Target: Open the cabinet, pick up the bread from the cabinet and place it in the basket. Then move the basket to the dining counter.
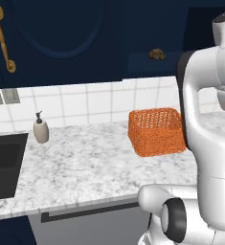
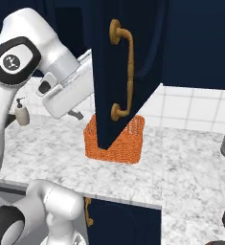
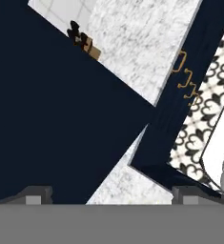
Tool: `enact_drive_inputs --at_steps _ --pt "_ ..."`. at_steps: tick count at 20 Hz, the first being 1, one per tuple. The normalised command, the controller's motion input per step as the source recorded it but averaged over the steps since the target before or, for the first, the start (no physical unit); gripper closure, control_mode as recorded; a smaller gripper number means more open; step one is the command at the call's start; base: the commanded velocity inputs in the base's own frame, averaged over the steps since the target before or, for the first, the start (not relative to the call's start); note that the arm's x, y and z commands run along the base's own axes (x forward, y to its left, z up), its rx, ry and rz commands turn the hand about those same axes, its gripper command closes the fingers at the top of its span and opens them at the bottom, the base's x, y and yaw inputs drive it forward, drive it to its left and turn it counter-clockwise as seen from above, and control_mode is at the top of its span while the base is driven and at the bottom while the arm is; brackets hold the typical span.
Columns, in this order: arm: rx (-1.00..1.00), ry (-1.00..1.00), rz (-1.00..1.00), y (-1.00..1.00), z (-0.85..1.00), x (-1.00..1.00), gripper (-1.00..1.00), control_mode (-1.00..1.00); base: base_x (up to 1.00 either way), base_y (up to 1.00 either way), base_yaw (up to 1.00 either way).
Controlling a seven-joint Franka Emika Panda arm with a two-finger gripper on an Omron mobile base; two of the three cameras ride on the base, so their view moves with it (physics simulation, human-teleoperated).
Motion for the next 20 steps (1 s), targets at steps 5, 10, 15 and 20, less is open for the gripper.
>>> enact_drive_inputs --at_steps 5,10,15,20 --pt "0.01 0.12 -0.07 -1.0 0.0 -0.01 -1.0 -1.0 0.0 0.0 0.0" --pt "0.0 0.04 0.0 -0.89 0.0 -0.01 -1.0 -1.0 0.0 0.0 0.0" --pt "-0.06 0.11 0.16 0.59 -0.01 0.0 -1.0 -1.0 0.0 0.0 0.0" --pt "-0.08 0.11 0.45 0.88 0.04 -0.04 -1.0 -1.0 0.0 0.0 0.0"
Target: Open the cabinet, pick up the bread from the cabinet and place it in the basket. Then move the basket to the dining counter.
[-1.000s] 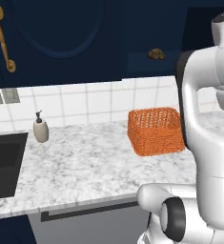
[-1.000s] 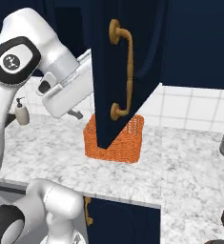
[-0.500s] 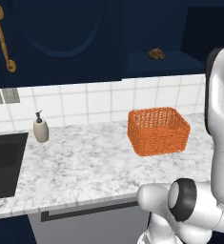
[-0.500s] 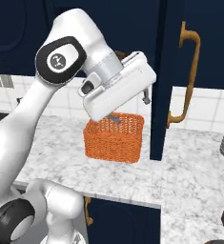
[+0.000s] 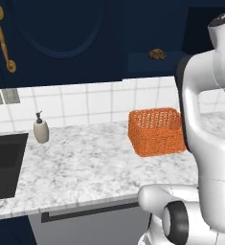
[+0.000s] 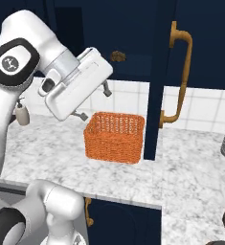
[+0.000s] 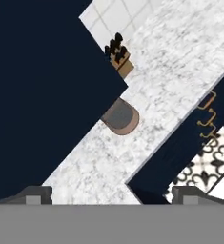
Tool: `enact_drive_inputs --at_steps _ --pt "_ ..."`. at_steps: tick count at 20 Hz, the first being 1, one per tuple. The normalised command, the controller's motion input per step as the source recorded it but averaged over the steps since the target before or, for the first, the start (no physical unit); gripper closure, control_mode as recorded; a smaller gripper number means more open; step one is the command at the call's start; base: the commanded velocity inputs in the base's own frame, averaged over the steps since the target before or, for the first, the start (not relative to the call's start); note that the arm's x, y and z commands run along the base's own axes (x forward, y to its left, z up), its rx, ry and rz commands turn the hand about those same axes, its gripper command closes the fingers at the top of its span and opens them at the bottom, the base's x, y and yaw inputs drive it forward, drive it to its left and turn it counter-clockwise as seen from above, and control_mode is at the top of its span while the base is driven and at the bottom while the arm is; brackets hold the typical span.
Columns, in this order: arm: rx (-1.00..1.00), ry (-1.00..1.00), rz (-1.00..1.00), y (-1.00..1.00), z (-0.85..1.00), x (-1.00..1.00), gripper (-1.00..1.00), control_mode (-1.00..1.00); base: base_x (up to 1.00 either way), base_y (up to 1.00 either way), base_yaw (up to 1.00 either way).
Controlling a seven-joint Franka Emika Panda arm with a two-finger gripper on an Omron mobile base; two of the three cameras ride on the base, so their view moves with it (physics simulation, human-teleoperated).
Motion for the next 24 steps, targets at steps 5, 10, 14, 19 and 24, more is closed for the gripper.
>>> enact_drive_inputs --at_steps 5,10,14,19,24 --pt "-0.13 0.25 0.69 0.43 0.06 -0.2 -1.0 -1.0 0.0 0.0 0.0" --pt "-0.11 0.38 0.67 0.23 0.04 0.05 -1.0 -1.0 0.0 0.0 0.0" --pt "-0.05 0.32 0.67 0.14 0.31 0.03 -1.0 -1.0 0.0 0.0 0.0" --pt "-0.01 0.25 0.6 0.17 0.55 0.0 -1.0 -1.0 0.0 0.0 0.0" --pt "-0.02 -0.12 0.45 0.05 0.03 0.35 -1.0 -1.0 0.0 0.0 0.0"
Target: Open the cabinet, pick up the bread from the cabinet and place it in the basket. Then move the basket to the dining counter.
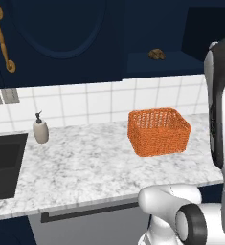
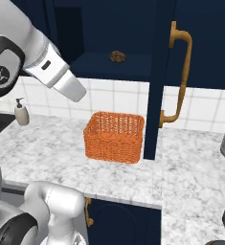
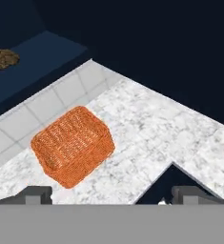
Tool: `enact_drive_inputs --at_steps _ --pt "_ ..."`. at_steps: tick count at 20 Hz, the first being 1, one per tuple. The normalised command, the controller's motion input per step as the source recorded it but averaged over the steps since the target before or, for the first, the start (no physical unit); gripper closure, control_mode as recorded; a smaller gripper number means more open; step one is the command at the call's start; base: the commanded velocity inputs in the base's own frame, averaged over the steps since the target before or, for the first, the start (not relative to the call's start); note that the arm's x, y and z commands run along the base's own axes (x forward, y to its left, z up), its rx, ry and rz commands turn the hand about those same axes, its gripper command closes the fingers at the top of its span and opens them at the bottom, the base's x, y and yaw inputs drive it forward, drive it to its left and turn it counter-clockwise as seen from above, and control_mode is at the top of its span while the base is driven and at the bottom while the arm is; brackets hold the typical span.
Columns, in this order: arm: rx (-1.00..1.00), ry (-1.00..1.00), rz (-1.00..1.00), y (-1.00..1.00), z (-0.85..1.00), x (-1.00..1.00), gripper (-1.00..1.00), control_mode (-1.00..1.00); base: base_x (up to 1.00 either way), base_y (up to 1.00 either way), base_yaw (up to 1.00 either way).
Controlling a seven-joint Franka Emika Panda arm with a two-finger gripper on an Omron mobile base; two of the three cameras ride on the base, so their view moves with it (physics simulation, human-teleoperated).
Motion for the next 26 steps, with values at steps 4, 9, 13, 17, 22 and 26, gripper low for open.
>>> enact_drive_inputs --at_steps 4,9,13,17,22,26 --pt "0.0 -0.2 0.39 0.0 0.1 0.31 -1.0 -1.0 0.0 0.0 0.0" --pt "0.0 -0.11 0.26 0.0 0.01 0.43 -1.0 -1.0 0.0 0.0 0.0" --pt "0.0 -0.08 0.18 0.0 0.22 0.32 -1.0 -1.0 0.0 0.0 0.0" --pt "-0.04 -0.01 0.03 0.04 0.44 0.55 -1.0 -1.0 0.0 0.0 0.0" --pt "-0.06 -0.1 0.02 0.11 -0.12 0.69 -1.0 -1.0 0.0 0.0 0.0" --pt "-0.02 -0.4 0.12 0.02 -0.81 0.29 -1.0 -1.0 0.0 0.0 0.0"
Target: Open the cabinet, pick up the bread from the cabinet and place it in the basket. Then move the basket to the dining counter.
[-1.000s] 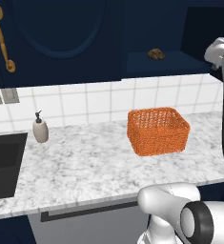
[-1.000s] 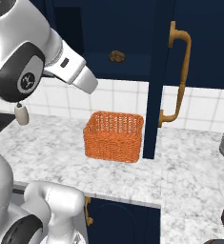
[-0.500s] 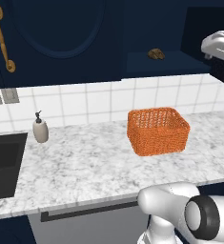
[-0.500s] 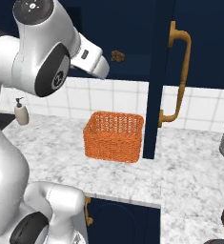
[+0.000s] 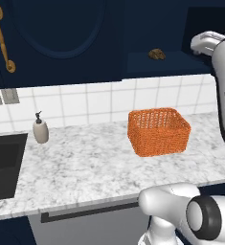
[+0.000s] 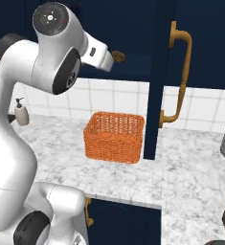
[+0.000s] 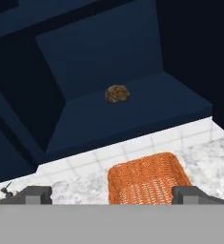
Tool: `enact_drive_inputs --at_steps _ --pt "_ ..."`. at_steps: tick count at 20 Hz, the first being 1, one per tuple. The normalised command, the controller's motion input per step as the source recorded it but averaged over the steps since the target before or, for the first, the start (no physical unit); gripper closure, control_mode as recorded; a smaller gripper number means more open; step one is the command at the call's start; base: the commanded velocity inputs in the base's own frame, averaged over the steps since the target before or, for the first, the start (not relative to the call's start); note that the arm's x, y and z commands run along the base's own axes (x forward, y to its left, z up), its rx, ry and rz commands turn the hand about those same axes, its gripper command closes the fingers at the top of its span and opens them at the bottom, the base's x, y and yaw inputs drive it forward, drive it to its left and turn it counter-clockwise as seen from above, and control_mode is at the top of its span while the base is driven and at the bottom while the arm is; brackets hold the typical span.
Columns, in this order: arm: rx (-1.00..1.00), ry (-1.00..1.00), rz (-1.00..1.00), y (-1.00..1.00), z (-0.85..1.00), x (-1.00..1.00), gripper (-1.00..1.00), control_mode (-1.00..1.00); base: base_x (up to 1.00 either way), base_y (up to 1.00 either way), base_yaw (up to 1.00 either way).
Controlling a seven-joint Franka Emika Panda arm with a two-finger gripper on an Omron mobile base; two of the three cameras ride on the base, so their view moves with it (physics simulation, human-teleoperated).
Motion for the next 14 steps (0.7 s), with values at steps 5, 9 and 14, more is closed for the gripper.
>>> enact_drive_inputs --at_steps 5,9,14 --pt "-0.08 -0.02 0.01 0.07 -0.07 0.94 -1.0 -1.0 0.0 0.0 0.0" --pt "-0.15 0.1 0.0 0.42 0.0 0.92 -1.0 -1.0 0.0 0.0 0.0" --pt "-0.02 0.05 0.04 -0.03 0.0 0.93 -1.0 -1.0 0.0 0.0 0.0"
